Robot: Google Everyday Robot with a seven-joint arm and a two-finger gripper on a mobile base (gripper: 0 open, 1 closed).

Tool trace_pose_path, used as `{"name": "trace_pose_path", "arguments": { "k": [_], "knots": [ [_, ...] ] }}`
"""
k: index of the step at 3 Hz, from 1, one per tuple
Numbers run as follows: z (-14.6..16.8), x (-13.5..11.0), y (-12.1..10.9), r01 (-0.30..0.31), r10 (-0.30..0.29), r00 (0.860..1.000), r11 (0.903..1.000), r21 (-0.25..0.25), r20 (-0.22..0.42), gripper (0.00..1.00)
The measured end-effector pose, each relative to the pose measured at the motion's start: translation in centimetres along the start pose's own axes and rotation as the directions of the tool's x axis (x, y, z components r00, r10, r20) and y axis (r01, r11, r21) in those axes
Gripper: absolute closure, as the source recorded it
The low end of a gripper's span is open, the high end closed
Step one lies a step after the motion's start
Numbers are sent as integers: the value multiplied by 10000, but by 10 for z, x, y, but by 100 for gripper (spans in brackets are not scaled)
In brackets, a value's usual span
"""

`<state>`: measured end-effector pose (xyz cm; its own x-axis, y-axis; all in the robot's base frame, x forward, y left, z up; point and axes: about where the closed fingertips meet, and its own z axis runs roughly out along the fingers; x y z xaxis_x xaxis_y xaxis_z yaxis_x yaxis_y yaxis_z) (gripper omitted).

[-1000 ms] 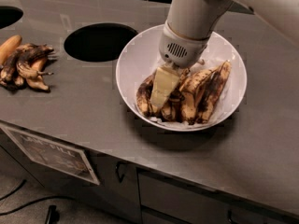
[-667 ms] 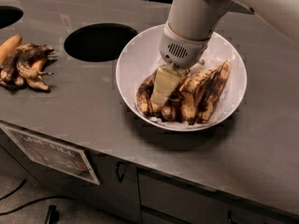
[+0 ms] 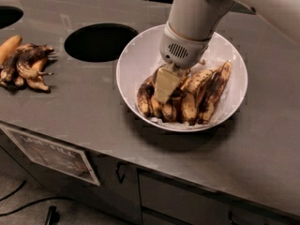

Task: Pick banana from white bowl

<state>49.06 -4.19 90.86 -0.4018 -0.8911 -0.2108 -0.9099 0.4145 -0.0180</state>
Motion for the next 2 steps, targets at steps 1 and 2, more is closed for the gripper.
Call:
{"name": "trace_pose_path", "arguments": {
  "k": [1,2],
  "knots": [
    [-5,-1,1,19,-20,10000,9999,153,94,100],
    [-19,-2,5,69,-84,9996,9987,510,282,100]
  ]
}}
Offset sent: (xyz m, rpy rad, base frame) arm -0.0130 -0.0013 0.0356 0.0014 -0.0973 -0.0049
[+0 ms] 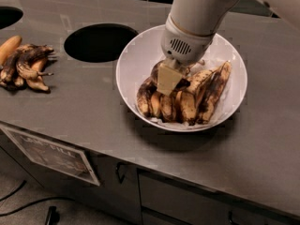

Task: Pick banana from white bowl

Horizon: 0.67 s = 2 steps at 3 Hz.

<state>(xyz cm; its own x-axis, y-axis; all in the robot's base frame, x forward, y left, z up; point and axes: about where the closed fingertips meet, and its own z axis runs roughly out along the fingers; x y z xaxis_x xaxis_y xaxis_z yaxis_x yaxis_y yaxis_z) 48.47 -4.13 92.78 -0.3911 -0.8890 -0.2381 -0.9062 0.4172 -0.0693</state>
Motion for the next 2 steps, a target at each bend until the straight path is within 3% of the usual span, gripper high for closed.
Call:
{"name": "trace_pose_path", "arguments": {
  "k": [2],
  "knots": [
    [-33,1,10,43,-84,9988,9965,838,487,100]
  ]
}}
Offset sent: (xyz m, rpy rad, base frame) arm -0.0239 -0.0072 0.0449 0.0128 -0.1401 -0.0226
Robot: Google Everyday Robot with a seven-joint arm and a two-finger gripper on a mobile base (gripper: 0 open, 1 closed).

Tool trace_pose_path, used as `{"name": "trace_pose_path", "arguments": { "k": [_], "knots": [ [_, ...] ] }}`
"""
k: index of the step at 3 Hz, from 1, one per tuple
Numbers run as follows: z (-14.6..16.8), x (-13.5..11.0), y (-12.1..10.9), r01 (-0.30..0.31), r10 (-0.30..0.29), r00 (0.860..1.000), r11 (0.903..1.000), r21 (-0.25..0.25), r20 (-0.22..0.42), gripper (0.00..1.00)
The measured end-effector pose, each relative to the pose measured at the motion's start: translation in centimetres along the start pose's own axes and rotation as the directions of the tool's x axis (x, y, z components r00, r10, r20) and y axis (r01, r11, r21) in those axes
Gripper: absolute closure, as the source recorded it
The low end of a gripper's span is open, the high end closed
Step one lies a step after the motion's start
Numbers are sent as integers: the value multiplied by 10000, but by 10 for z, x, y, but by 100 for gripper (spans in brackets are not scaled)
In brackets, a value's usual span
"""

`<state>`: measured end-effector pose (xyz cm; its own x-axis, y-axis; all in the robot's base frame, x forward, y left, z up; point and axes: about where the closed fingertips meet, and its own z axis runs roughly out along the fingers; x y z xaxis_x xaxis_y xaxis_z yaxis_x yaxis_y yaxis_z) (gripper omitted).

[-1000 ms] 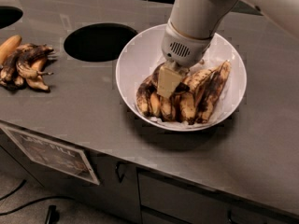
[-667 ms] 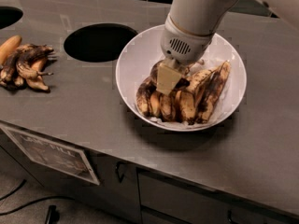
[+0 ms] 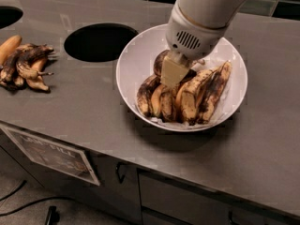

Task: Pick banana from white bowl

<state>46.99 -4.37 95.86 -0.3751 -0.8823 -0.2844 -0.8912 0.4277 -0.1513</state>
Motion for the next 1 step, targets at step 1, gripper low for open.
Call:
{"name": "trace_pose_path", "arguments": {
  "k": [1],
  "knots": [
    [0,0,0,2,-2,10000,10000,4,3,100]
  ]
}}
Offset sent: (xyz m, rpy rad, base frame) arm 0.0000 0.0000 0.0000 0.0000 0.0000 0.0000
